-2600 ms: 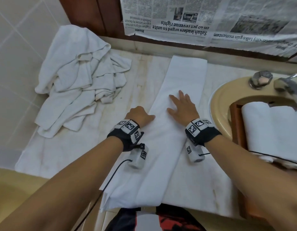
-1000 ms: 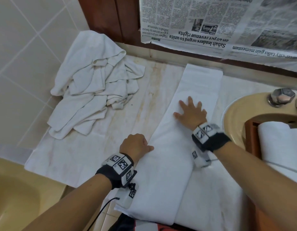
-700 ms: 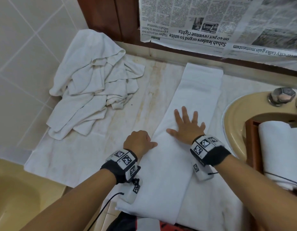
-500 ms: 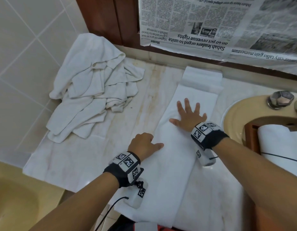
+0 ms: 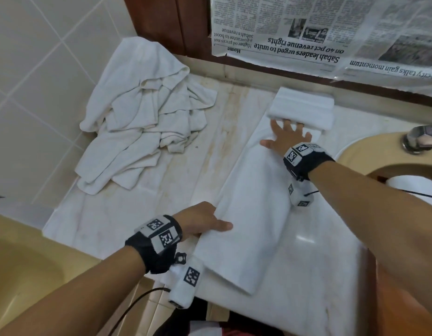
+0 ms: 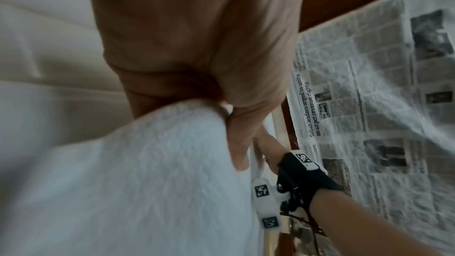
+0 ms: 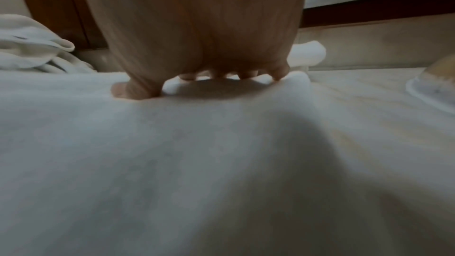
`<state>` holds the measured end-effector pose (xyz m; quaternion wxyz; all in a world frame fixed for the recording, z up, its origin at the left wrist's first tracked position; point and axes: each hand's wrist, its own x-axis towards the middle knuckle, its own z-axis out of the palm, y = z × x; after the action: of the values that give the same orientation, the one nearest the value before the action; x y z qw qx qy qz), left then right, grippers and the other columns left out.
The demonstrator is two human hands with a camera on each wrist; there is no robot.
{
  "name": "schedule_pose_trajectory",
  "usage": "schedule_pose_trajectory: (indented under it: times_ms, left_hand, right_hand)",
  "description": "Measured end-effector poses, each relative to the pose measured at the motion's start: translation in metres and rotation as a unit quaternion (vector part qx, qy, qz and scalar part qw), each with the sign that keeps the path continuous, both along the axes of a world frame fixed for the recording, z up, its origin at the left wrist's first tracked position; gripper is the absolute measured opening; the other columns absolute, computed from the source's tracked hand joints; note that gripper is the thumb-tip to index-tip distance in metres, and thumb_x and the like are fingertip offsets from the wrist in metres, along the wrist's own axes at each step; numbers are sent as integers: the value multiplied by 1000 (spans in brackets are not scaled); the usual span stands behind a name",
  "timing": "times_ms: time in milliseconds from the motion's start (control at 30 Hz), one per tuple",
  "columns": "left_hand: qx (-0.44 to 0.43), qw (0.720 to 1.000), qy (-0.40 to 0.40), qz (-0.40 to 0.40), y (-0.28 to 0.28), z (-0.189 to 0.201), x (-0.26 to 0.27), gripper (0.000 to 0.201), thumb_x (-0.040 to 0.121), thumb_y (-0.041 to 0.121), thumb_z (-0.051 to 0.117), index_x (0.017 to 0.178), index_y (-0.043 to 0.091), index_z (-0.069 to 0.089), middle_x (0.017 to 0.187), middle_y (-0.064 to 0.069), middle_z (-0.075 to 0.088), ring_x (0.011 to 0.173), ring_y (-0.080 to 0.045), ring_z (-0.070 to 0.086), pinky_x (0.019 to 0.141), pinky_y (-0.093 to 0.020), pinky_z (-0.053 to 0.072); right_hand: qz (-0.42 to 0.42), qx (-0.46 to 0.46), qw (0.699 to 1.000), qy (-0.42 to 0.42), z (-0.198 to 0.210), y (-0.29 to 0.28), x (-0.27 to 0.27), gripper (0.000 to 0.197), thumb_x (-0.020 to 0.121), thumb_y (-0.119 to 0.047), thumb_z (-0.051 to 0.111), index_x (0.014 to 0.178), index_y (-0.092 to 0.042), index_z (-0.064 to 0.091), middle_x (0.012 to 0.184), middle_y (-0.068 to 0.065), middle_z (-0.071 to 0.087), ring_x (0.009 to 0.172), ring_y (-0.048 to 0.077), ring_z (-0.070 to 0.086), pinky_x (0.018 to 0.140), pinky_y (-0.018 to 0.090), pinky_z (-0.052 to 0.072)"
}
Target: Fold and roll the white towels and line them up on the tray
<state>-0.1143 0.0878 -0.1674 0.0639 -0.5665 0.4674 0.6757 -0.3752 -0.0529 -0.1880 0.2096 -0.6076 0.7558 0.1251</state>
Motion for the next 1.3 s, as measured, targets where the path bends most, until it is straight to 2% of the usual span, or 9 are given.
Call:
schedule_pose_trajectory:
  times_ms: [67,133,400,567,833,933,1033,1133,1300]
  left_hand:
    - [-83,978,-147,-122,0,-7,5,60,80,46,75,120,6,55,121,-7,61,108,-23,60,93,-34,50]
    - [-138,951,-220,-167,2,-10,7,62,79,50,73,120,8,54,120,-6,58,108,-24,58,86,-29,47]
    - [-177,944,-236,-148,1,-12,13,53,79,56,68,89,5,60,93,-10,65,98,-26,64,72,-30,46]
    - [-254,938,-226,-64,-12,-9,-1,34,88,46,61,90,12,66,93,-5,68,88,-25,65,75,-32,52]
    - [-289,915,-270,-84,-11,-18,7,39,86,51,62,99,15,61,99,-2,66,90,-22,63,81,-35,53]
    - [-425,862,-223,-161,-4,-18,4,49,86,51,61,126,25,48,130,1,47,114,-20,49,87,-34,46]
    - [-476,800,-149,-334,-5,-27,-1,72,90,59,50,151,32,20,161,2,4,145,-21,11,110,-40,29]
    - [-450,750,-167,-454,-9,-40,-2,73,95,65,28,152,37,-9,156,10,-29,147,-18,-19,116,-43,11]
    - [-430,738,-187,-485,-14,-51,-3,72,92,71,13,147,41,-23,148,15,-42,141,-19,-34,117,-48,-5]
  right_hand:
    - [-14,-35,999,-3,2,12,13,67,95,-56,40,152,-32,14,162,1,-1,147,37,-1,116,57,10]
    - [-12,-53,998,-17,1,30,27,64,97,-52,39,152,-30,15,162,4,-1,147,36,-1,117,54,9]
    - [11,0,999,-45,-14,91,48,73,93,-67,28,152,-40,-5,159,-2,-23,146,32,-19,116,56,0]
    - [18,5,999,-37,-13,101,51,74,91,-70,28,151,-43,-6,159,-3,-24,146,31,-19,116,58,2]
    - [18,29,999,-41,-6,100,55,68,90,-69,34,147,-54,0,158,-1,-24,145,34,-20,113,62,4]
    - [26,43,998,-43,-8,100,54,66,90,-71,30,145,-58,-3,157,-1,-28,144,34,-23,112,63,1]
    - [23,44,998,-49,-4,104,52,67,91,-68,32,147,-54,-2,158,-2,-27,145,32,-21,114,61,1]
    - [19,37,998,-44,-3,130,60,70,94,-65,28,151,-41,-5,158,2,-25,146,31,-19,116,56,1]
    - [41,53,998,-11,-17,172,46,78,89,-73,14,148,-37,-22,153,-9,-36,144,22,-26,117,55,0]
